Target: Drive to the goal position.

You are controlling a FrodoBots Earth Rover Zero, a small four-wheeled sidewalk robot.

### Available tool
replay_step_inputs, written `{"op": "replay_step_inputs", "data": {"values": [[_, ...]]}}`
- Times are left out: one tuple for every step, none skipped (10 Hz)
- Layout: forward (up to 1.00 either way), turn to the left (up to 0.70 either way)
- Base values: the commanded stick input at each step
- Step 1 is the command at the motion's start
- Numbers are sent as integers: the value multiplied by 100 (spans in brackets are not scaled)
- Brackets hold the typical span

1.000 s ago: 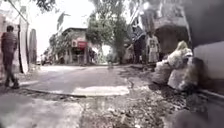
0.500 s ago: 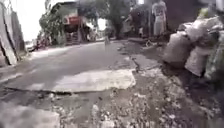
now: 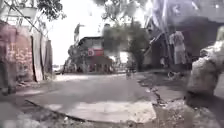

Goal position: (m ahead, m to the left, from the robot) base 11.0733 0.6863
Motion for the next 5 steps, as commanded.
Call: {"op": "replay_step_inputs", "data": {"values": [[100, 0], [100, 0], [100, 0], [100, 0], [100, 0]]}}
